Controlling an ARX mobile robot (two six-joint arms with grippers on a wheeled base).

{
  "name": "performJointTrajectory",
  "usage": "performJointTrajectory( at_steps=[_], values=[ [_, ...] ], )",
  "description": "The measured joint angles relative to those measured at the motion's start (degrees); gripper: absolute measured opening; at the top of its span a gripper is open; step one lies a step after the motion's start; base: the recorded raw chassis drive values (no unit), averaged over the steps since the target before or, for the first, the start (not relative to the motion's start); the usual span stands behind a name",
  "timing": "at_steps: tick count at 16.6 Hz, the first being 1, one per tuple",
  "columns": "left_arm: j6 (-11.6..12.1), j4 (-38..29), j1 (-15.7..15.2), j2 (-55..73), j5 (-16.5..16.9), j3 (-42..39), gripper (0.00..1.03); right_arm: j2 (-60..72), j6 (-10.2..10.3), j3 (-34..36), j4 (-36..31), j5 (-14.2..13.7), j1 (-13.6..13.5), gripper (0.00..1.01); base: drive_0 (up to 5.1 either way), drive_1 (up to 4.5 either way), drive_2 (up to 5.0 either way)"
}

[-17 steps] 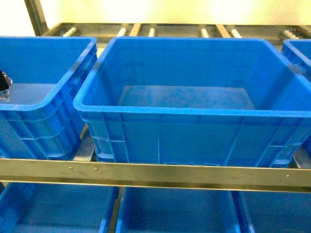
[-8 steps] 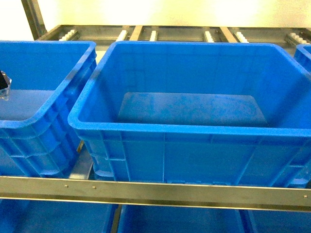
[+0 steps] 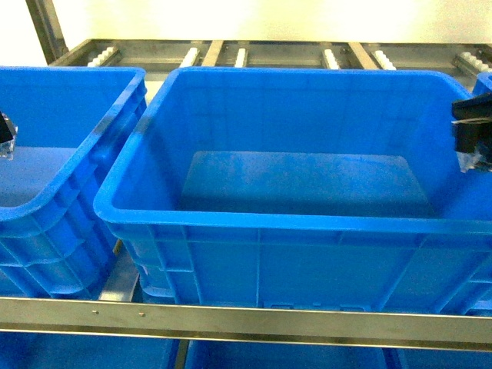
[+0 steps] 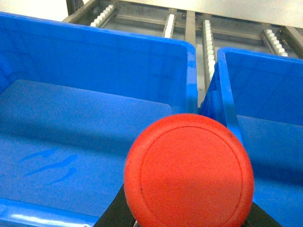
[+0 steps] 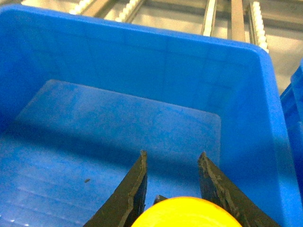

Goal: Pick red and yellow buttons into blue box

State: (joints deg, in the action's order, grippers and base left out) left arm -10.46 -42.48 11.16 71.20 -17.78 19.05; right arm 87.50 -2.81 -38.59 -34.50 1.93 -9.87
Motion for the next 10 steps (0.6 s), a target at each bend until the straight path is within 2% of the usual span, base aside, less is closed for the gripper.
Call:
performJointTrajectory(
  at_steps=[2, 4, 6, 10],
  values=[
    [0.0, 0.02, 0.0, 0.0, 0.0, 0.0, 0.23, 6.54, -0.04, -5.86, 0.13, 0.17, -0.39, 0.29, 0.0, 0.0, 0.0],
    [0.0, 0.02, 0.0, 0.0, 0.0, 0.0, 0.23, 15.93, -0.46, -15.85, 6.64, 2.19, -1.14, 0.29, 0.0, 0.0, 0.0],
    [0.0, 0.0, 0.0, 0.0, 0.0, 0.0, 0.23, 20.06, -0.94, -20.92, 11.65, 3.5, -1.09, 0.29, 0.0, 0.0, 0.0],
    [0.0, 0.02, 0.0, 0.0, 0.0, 0.0, 0.23, 24.9, -1.38, -26.34, 15.76, 3.98, -1.46, 0.29, 0.0, 0.0, 0.0]
  ],
)
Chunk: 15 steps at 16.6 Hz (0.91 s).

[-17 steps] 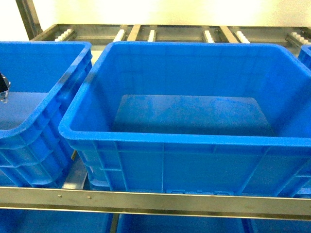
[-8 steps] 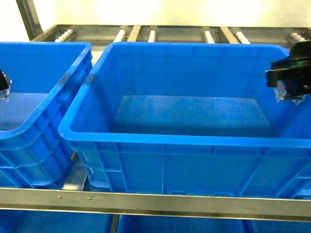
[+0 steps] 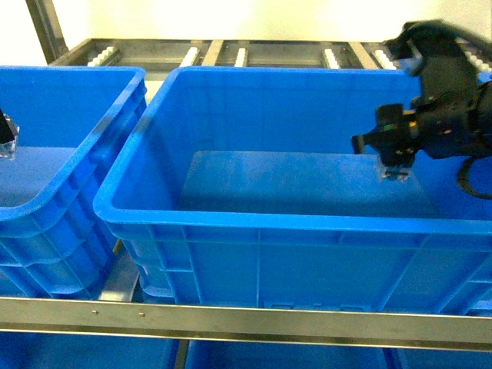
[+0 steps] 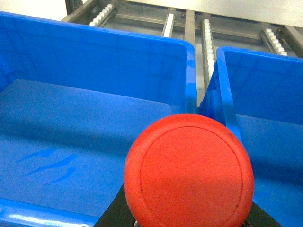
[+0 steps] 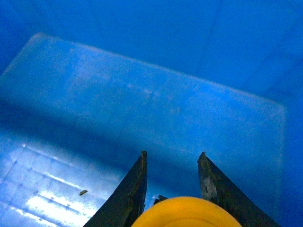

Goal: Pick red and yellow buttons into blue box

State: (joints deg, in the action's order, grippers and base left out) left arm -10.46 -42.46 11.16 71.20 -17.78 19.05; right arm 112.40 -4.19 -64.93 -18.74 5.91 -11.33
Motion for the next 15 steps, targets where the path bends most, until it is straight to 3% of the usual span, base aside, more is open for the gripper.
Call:
performJointTrajectory(
  at_steps=[2, 5, 6, 8, 10, 12, 15],
  values=[
    [0.0, 0.0, 0.0, 0.0, 0.0, 0.0, 0.23, 2.25, -0.48, -2.86, 3.37, 1.29, -0.07, 0.29, 0.0, 0.0, 0.0],
    [0.0, -0.02, 0.0, 0.0, 0.0, 0.0, 0.23, 9.16, -3.76, -11.89, 11.74, 2.78, -0.68, 0.29, 0.0, 0.0, 0.0],
    [0.0, 0.0, 0.0, 0.0, 0.0, 0.0, 0.23, 9.38, -4.44, -13.09, 12.94, 2.71, -0.63, 0.34, 0.0, 0.0, 0.0],
    [0.0, 0.0, 0.0, 0.0, 0.0, 0.0, 0.23, 9.25, -4.44, -13.07, 12.26, 2.67, -0.22, 0.55, 0.0, 0.0, 0.0],
    [0.0, 0.0, 0.0, 0.0, 0.0, 0.0, 0.23, 7.61, -4.17, -10.12, 9.9, 1.84, 0.55, 0.76, 0.0, 0.0, 0.0],
    [0.0, 0.0, 0.0, 0.0, 0.0, 0.0, 0.23, 2.47, -2.62, -5.2, 6.71, 1.4, 1.97, 0.98, 0.0, 0.0, 0.0],
    [0.0, 0.0, 0.0, 0.0, 0.0, 0.0, 0.23, -11.54, -0.76, 6.64, -2.51, -0.5, 6.97, 0.98, 0.0, 0.0, 0.0]
  ],
)
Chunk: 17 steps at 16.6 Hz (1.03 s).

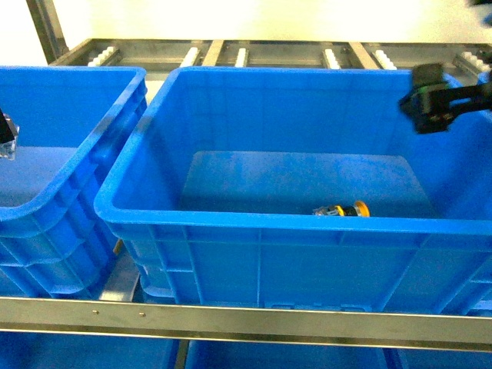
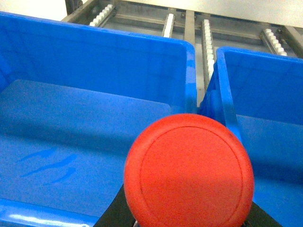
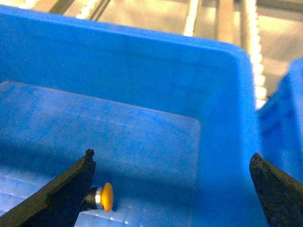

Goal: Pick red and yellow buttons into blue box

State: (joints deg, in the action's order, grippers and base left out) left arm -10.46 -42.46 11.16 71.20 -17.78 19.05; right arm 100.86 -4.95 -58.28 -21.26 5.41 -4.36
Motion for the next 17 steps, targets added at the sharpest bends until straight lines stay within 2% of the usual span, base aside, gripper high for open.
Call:
performJointTrajectory(
  at_steps=[2, 3, 5, 6, 7, 9, 13, 17],
  values=[
    [0.0, 0.0, 0.0, 0.0, 0.0, 0.0, 0.23, -10.93, 0.81, 11.69, -7.02, 0.31, 5.55, 0.98, 0.0, 0.0, 0.0],
    [0.0, 0.0, 0.0, 0.0, 0.0, 0.0, 0.23, -16.35, 0.9, 17.05, -8.35, 0.74, 8.44, 0.98, 0.0, 0.0, 0.0],
    [0.0, 0.0, 0.0, 0.0, 0.0, 0.0, 0.23, -27.41, 1.11, 26.18, -6.82, 3.21, 14.25, 0.98, 0.0, 0.0, 0.0],
    [0.0, 0.0, 0.0, 0.0, 0.0, 0.0, 0.23, -33.88, 1.16, 30.8, -4.55, 3.8, 16.87, 0.98, 0.0, 0.0, 0.0],
    [0.0, 0.0, 0.0, 0.0, 0.0, 0.0, 0.23, -39.85, 2.03, 34.56, -1.46, 3.45, 18.36, 0.98, 0.0, 0.0, 0.0],
    [0.0, 0.0, 0.0, 0.0, 0.0, 0.0, 0.23, -52.76, 3.82, 40.63, 6.05, -0.46, 18.6, 0.98, 0.0, 0.0, 0.0],
    [0.0, 0.24, 0.0, 0.0, 1.01, 0.22, 0.23, -53.9, 4.96, 40.26, 5.62, -0.87, 18.6, 0.98, 0.0, 0.0, 0.0],
    [1.81, -2.49, 0.26, 5.79, 5.09, 9.42, 0.23, -54.03, 5.03, 40.26, 5.4, -0.87, 18.6, 0.98, 0.0, 0.0, 0.0]
  ],
)
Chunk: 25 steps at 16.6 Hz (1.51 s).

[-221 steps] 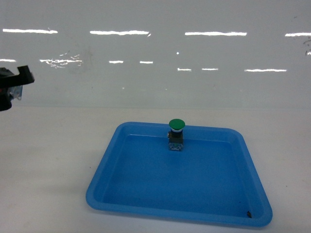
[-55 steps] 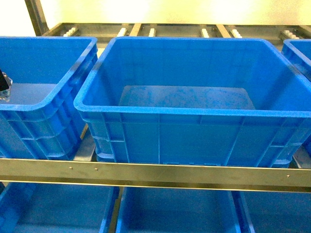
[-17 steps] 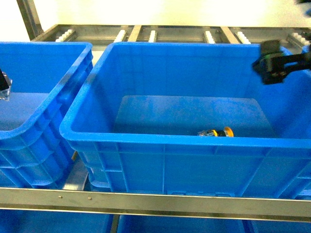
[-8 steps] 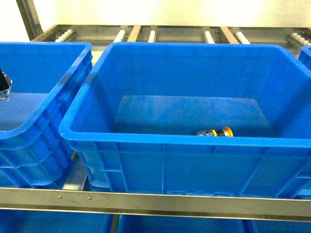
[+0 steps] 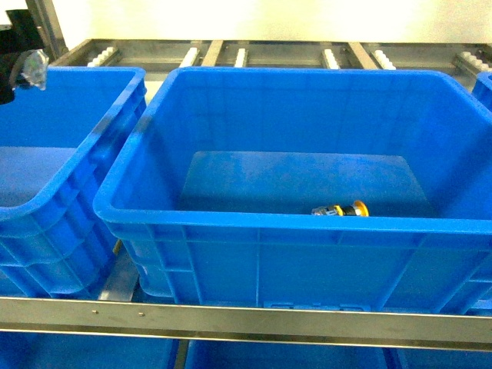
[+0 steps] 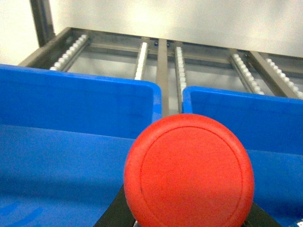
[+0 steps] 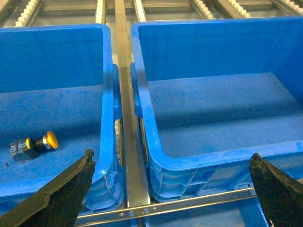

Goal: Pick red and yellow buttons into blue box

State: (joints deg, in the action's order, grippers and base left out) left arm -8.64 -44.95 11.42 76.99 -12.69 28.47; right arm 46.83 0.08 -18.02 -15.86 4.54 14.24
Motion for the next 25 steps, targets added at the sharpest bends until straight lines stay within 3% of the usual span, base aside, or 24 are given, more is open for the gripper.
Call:
performJointTrajectory(
  at_steps=[2, 3, 5, 7, 10, 12, 13, 16, 19, 21, 23, 25],
  values=[
    [1.77, 3.85, 2.45, 5.99, 6.62, 6.47, 0.23, 0.0, 0.02, 0.0, 0.0, 0.0, 0.0, 0.98, 0.0, 0.0, 0.0],
    [3.34, 4.46, 4.52, 9.75, 10.62, 10.34, 0.23, 0.0, 0.04, 0.0, 0.0, 0.0, 0.0, 0.98, 0.0, 0.0, 0.0],
    [7.32, 12.68, 9.03, 16.5, 17.86, 19.47, 0.23, 0.0, 0.13, 0.0, 0.0, -0.02, 0.0, 0.98, 0.0, 0.0, 0.0],
    [10.47, 20.65, 12.48, 22.8, 18.88, 26.84, 0.23, 0.0, 0.13, 0.0, 0.0, 0.0, 0.0, 0.98, 0.0, 0.0, 0.0],
    [11.39, 31.45, 13.99, 30.69, 19.61, 35.65, 0.23, 0.0, 0.13, 0.0, 0.0, 0.0, 0.0, 0.98, 0.0, 0.0, 0.0],
    [9.9, 32.46, 14.1, 32.61, 19.37, 36.06, 0.23, 0.0, 0.13, 0.0, 0.0, -0.02, 0.0, 0.98, 0.0, 0.0, 0.0],
    [8.98, 33.18, 14.1, 32.87, 19.08, 36.2, 0.3, 0.0, 0.15, 0.0, 0.02, -0.02, 0.0, 0.98, 0.0, 0.0, 0.0],
    [7.13, 31.76, 14.1, 32.85, 16.92, 37.44, 0.63, 0.0, 0.15, 0.0, -0.02, 0.0, 0.0, 0.98, 0.0, 0.0, 0.0],
    [7.08, 28.85, 13.81, 31.89, 15.04, 37.05, 0.98, 0.0, 0.13, 0.0, 0.0, -0.02, 0.0, 0.98, 0.0, 0.0, 0.0],
    [5.86, 21.53, 11.85, 25.7, 9.01, 32.2, 0.98, 0.0, 0.15, 0.0, 0.02, -0.02, 0.0, 0.98, 0.0, 0.0, 0.0],
    [4.72, 14.36, 7.56, 15.61, 3.52, 24.44, 0.98, 0.0, 0.15, 0.0, 0.0, -0.02, 0.0, 0.98, 0.0, 0.0, 0.0],
    [1.44, 7.52, 3.02, 5.99, -1.2, 14.91, 0.98, 0.0, 0.15, 0.0, 0.02, 0.0, 0.0, 0.98, 0.0, 0.0, 0.0]
  ],
)
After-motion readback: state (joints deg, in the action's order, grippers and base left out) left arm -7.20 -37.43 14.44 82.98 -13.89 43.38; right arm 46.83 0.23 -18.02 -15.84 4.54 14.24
